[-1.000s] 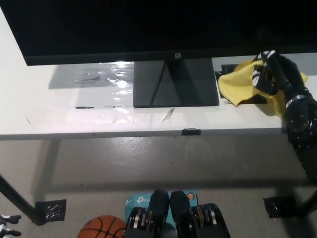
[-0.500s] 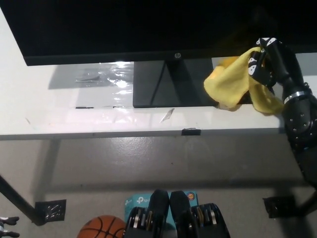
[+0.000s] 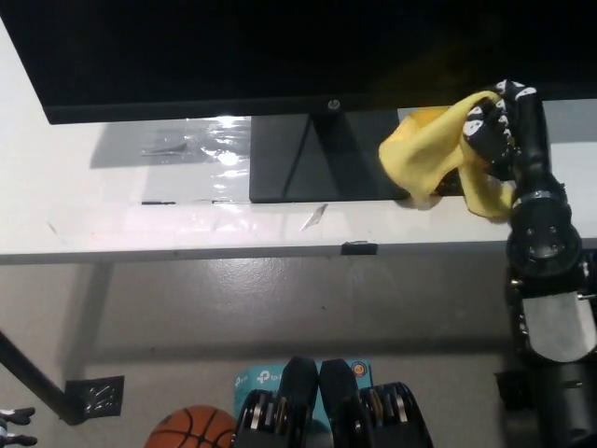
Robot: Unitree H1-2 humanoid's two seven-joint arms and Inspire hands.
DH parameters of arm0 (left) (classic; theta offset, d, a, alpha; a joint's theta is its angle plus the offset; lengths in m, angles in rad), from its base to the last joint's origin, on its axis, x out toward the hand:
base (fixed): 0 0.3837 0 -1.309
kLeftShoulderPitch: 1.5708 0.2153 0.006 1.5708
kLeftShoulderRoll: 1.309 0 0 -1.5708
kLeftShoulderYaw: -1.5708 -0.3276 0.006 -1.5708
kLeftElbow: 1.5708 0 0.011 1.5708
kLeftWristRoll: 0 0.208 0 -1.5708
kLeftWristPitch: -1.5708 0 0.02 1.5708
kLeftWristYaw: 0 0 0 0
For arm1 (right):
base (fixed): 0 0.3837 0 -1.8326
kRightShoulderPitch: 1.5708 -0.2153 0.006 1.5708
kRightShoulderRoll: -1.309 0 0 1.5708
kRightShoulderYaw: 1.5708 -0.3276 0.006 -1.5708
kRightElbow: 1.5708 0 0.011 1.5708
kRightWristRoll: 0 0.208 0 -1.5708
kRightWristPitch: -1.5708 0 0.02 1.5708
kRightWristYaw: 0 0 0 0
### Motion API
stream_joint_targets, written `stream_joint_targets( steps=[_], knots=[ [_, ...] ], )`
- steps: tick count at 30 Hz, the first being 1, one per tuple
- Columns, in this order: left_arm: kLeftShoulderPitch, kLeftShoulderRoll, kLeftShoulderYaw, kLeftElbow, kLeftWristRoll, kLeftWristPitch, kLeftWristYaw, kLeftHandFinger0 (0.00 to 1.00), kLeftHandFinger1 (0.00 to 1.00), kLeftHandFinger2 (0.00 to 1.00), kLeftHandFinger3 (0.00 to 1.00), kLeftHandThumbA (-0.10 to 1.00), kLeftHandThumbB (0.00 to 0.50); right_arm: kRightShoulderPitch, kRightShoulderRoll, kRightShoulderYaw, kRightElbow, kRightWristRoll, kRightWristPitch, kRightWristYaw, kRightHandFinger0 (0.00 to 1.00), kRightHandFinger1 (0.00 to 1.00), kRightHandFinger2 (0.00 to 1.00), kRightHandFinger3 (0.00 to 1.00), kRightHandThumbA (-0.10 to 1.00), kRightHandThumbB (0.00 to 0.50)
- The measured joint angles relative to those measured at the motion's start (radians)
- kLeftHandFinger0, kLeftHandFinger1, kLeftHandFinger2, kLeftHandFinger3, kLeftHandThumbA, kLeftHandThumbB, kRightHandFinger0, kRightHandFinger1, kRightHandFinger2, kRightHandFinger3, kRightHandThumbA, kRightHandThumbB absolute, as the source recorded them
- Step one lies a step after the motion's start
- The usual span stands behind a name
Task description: The robot uses its right hand to pick up the cloth kept in the middle of the desk and use it to wipe the monitor in the middle of the desk by swiping its screen twice
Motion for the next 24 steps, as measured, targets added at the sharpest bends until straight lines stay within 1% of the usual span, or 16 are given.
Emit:
stream_joint_targets(
  steps=[1, 2, 3, 4, 5, 6, 7, 9, 13, 15, 17, 18, 19, 20, 22, 24],
  knots=[
    [0.003, 0.000, 0.000, 0.000, 0.000, 0.000, 0.000, 0.45, 0.49, 0.66, 0.80, 0.44, 0.128, -0.007, 0.013, -0.017, 0.000, 0.012, 0.004, -0.012, 0.00, 0.00, 0.32, 0.02, -0.10, 0.164],
    [0.005, 0.000, 0.000, -0.001, 0.000, 0.000, 0.000, 0.45, 0.49, 0.67, 0.82, 0.45, 0.127, -0.014, 0.023, -0.030, 0.000, 0.022, 0.005, -0.022, 0.00, 0.00, 0.29, 0.01, -0.10, 0.196],
    [0.006, 0.000, 0.000, -0.001, 0.000, 0.000, 0.000, 0.43, 0.48, 0.67, 0.82, 0.45, 0.125, -0.027, 0.037, -0.055, 0.001, 0.038, 0.005, -0.038, 0.00, 0.00, 0.27, 0.02, -0.10, 0.195],
    [0.007, 0.000, 0.000, -0.001, 0.000, 0.000, 0.000, 0.43, 0.48, 0.67, 0.82, 0.45, 0.124, -0.042, 0.048, -0.074, 0.002, 0.052, 0.004, -0.052, 0.00, 0.00, 0.26, 0.03, -0.10, 0.211],
    [0.008, 0.000, -0.001, -0.001, 0.000, 0.000, 0.000, 0.42, 0.47, 0.67, 0.81, 0.44, 0.118, -0.063, 0.061, -0.104, 0.003, 0.071, 0.004, -0.068, 0.00, 0.00, 0.23, 0.04, -0.10, 0.254],
    [0.009, 0.000, 0.000, -0.001, 0.000, 0.000, 0.000, 0.42, 0.47, 0.67, 0.81, 0.44, 0.116, -0.083, 0.068, -0.122, 0.003, 0.089, 0.003, -0.080, 0.00, 0.00, 0.21, 0.03, -0.10, 0.263],
    [0.009, 0.000, 0.000, -0.001, 0.000, 0.000, 0.000, 0.42, 0.47, 0.67, 0.81, 0.44, 0.116, -0.103, 0.075, -0.142, 0.002, 0.105, 0.003, -0.092, 0.00, 0.00, 0.22, 0.06, -0.10, 0.242],
    [0.010, 0.000, 0.000, -0.001, 0.000, 0.000, 0.000, 0.42, 0.47, 0.67, 0.81, 0.43, 0.110, -0.144, 0.086, -0.176, 0.002, 0.134, 0.003, -0.117, 0.00, 0.00, 0.19, 0.03, -0.10, 0.209],
    [0.010, 0.000, -0.001, -0.001, 0.000, 0.000, 0.000, 0.45, 0.49, 0.67, 0.84, 0.46, 0.119, -0.192, 0.105, -0.219, 0.000, 0.195, -0.006, -0.151, 0.00, 0.00, 0.20, 0.00, -0.10, 0.199],
    [0.010, 0.000, 0.000, -0.001, 0.000, 0.000, 0.000, 0.46, 0.48, 0.66, 0.83, 0.45, 0.118, -0.207, 0.113, -0.234, 0.000, 0.226, -0.017, -0.165, 0.00, 0.00, 0.18, 0.02, -0.10, 0.160],
    [0.010, 0.000, 0.000, -0.001, 0.000, 0.000, 0.000, 0.46, 0.49, 0.66, 0.83, 0.46, 0.118, -0.219, 0.124, -0.250, -0.003, 0.262, -0.033, -0.179, 0.00, 0.00, 0.20, 0.06, -0.10, 0.177],
    [0.010, 0.000, 0.000, -0.001, 0.000, 0.000, 0.000, 0.45, 0.48, 0.66, 0.83, 0.47, 0.118, -0.222, 0.126, -0.251, -0.007, 0.272, -0.039, -0.184, 0.00, 0.00, 0.20, 0.12, -0.10, 0.203],
    [0.010, 0.000, 0.000, -0.001, 0.000, 0.000, 0.000, 0.45, 0.48, 0.66, 0.83, 0.47, 0.118, -0.226, 0.130, -0.252, -0.016, 0.284, -0.043, -0.193, 0.00, 0.00, 0.18, 0.12, -0.10, 0.217],
    [0.010, 0.000, 0.000, -0.001, 0.000, 0.000, 0.000, 0.45, 0.49, 0.67, 0.85, 0.47, 0.117, -0.229, 0.134, -0.252, -0.028, 0.292, -0.047, -0.199, 0.00, 0.00, 0.15, 0.11, -0.10, 0.218],
    [0.010, 0.000, -0.001, -0.001, 0.000, 0.000, 0.000, 0.45, 0.50, 0.67, 0.84, 0.47, 0.113, -0.239, 0.138, -0.244, -0.041, 0.298, -0.070, -0.214, 0.00, 0.00, 0.16, 0.09, -0.10, 0.218],
    [0.010, 0.000, -0.001, -0.001, 0.000, 0.000, 0.000, 0.42, 0.46, 0.65, 0.83, 0.46, 0.107, -0.254, 0.138, -0.238, -0.048, 0.302, -0.087, -0.229, 0.00, 0.00, 0.16, 0.10, -0.10, 0.152]
  ],
)
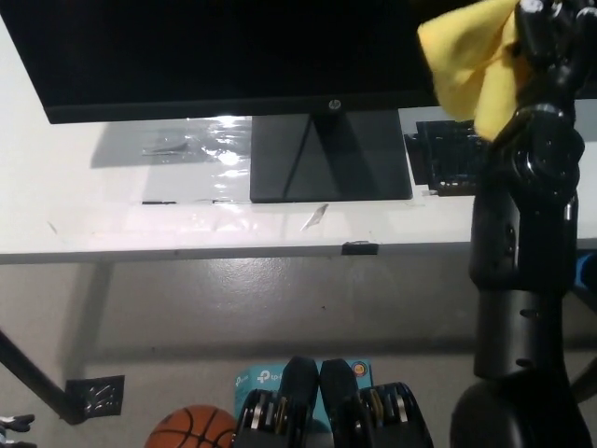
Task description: The robot uses its right hand to pick up the cloth kept in the middle of the desk and use it to wipe the monitor in the middle of the desk by swiping its screen twice
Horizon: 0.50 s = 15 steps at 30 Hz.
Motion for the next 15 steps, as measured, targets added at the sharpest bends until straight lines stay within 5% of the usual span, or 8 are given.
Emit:
stream_joint_targets(
  steps=[2, 4, 10, 15],
  knots=[
    [0.000, 0.000, 0.000, 0.000, 0.000, 0.000, 0.000, 0.42, 0.45, 0.63, 0.82, 0.45, 0.089, -0.021, 0.000, 0.001, 0.001, 0.002, -0.013, -0.016, 0.00, 0.00, 0.16, 0.09, -0.10, 0.132],
    [0.000, 0.000, 0.000, 0.000, 0.000, 0.000, 0.000, 0.42, 0.45, 0.64, 0.84, 0.45, 0.075, -0.050, -0.001, 0.000, 0.010, 0.006, -0.033, -0.032, 0.00, 0.00, 0.15, 0.08, -0.10, 0.181],
    [0.004, 0.000, -0.002, 0.000, 0.000, 0.000, 0.000, 0.42, 0.46, 0.64, 0.83, 0.49, 0.108, -0.158, -0.002, 0.001, 0.158, 0.020, -0.128, -0.085, 0.00, 0.00, 0.15, 0.02, -0.10, 0.188],
    [0.006, 0.000, -0.004, 0.000, 0.001, 0.000, 0.000, 0.46, 0.50, 0.68, 0.84, 0.50, 0.136, -0.209, -0.016, 0.066, 0.325, -0.042, -0.235, -0.182, 0.00, 0.00, 0.11, 0.07, -0.10, 0.223]
  ],
)
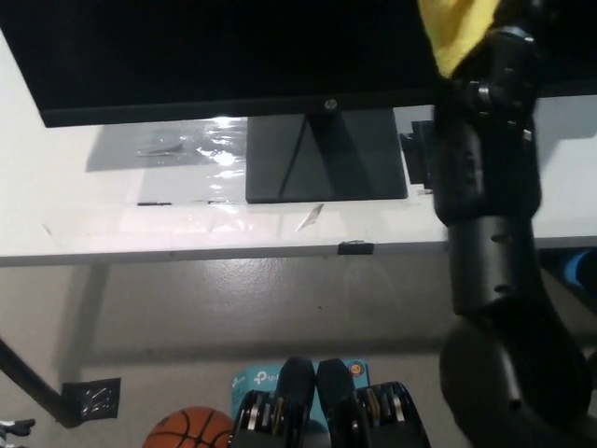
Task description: The robot uses its right hand to pick up the cloth kept in the middle of the desk and use it to wipe the monitor in the middle of the desk by swiping its screen twice
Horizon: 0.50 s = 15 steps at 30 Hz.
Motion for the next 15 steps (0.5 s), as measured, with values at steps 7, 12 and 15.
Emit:
stream_joint_targets(
  steps=[7, 12, 15],
  knots=[
    [-0.003, 0.003, -0.003, -0.009, 0.000, 0.000, 0.000, 0.47, 0.50, 0.68, 0.81, 0.51, 0.156, -0.047, -0.039, 0.137, 0.211, -0.100, -0.128, -0.153, 0.00, 0.00, 0.05, 0.00, -0.10, 0.291],
    [-0.005, 0.010, -0.006, -0.013, 0.000, 0.002, 0.000, 0.46, 0.50, 0.68, 0.81, 0.50, 0.138, -0.070, -0.047, 0.193, 0.308, -0.129, -0.195, -0.225, 0.00, 0.00, 0.07, 0.03, -0.10, 0.267],
    [-0.005, 0.013, -0.010, -0.015, 0.002, 0.003, 0.000, 0.48, 0.50, 0.68, 0.83, 0.52, 0.142, -0.073, -0.041, 0.221, 0.339, -0.140, -0.216, -0.260, 0.00, 0.00, 0.18, 0.00, -0.10, 0.331]
  ],
)
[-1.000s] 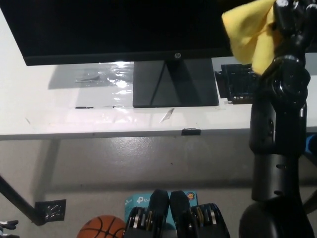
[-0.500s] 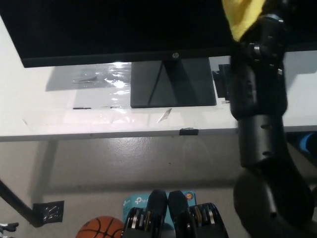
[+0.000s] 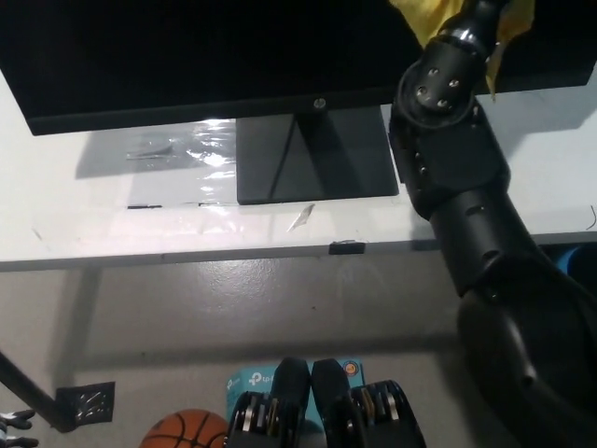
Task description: The robot uses its right hand to pick up the cloth kept in the middle of the desk and use it to wipe the monitor in the middle of the desk by swiping its screen twice
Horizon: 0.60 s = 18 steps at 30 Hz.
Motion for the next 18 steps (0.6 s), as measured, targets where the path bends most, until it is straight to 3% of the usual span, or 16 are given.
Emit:
stream_joint_targets(
  steps=[2, 5, 9, 11, 13, 14, 15, 16, 18],
  knots=[
    [-0.001, 0.001, -0.003, -0.001, 0.001, 0.001, 0.000, 0.47, 0.50, 0.68, 0.84, 0.51, 0.143, 0.000, 0.015, 0.016, 0.013, -0.007, -0.010, -0.024, 0.00, 0.00, 0.20, 0.04, -0.10, 0.296],
    [-0.001, 0.001, -0.007, -0.001, 0.002, 0.002, 0.000, 0.48, 0.49, 0.68, 0.84, 0.51, 0.140, 0.001, 0.058, 0.050, 0.011, -0.019, -0.017, -0.045, 0.00, 0.00, 0.16, 0.04, -0.10, 0.194],
    [-0.005, 0.001, -0.011, -0.004, 0.003, 0.012, 0.000, 0.49, 0.52, 0.69, 0.86, 0.51, 0.138, 0.012, 0.141, 0.115, -0.013, -0.036, -0.018, -0.048, 0.00, 0.00, 0.12, 0.05, -0.10, 0.197],
    [-0.006, 0.001, -0.012, -0.005, 0.003, 0.014, 0.000, 0.50, 0.52, 0.70, 0.86, 0.53, 0.127, 0.014, 0.184, 0.151, -0.020, -0.049, -0.018, -0.048, 0.00, 0.00, 0.10, 0.01, -0.10, 0.173],
    [-0.006, 0.001, -0.015, -0.006, 0.004, 0.015, 0.000, 0.51, 0.52, 0.69, 0.85, 0.49, 0.112, 0.014, 0.220, 0.185, -0.023, -0.061, -0.018, -0.044, 0.00, 0.00, 0.11, 0.00, -0.10, 0.202],
    [-0.006, 0.000, -0.016, -0.006, 0.004, 0.017, 0.000, 0.51, 0.52, 0.69, 0.85, 0.48, 0.098, 0.013, 0.239, 0.206, -0.024, -0.067, -0.021, -0.042, 0.00, 0.00, 0.08, 0.00, -0.10, 0.406],
    [-0.007, 0.000, -0.017, -0.007, 0.004, 0.018, 0.000, 0.50, 0.51, 0.68, 0.86, 0.48, 0.107, 0.013, 0.250, 0.221, -0.023, -0.072, -0.022, -0.041, 0.00, 0.00, 0.03, 0.00, -0.10, 0.211],
    [-0.008, -0.001, -0.018, -0.007, 0.004, 0.019, 0.000, 0.50, 0.51, 0.68, 0.86, 0.48, 0.108, 0.013, 0.260, 0.237, -0.023, -0.080, -0.024, -0.038, 0.00, 0.00, 0.05, 0.00, -0.10, 0.187],
    [-0.007, -0.001, -0.019, -0.007, 0.004, 0.019, 0.000, 0.47, 0.47, 0.66, 0.83, 0.48, 0.118, 0.010, 0.272, 0.266, -0.019, -0.093, -0.027, -0.036, 0.00, 0.00, 0.07, 0.01, -0.10, 0.185]
  ],
)
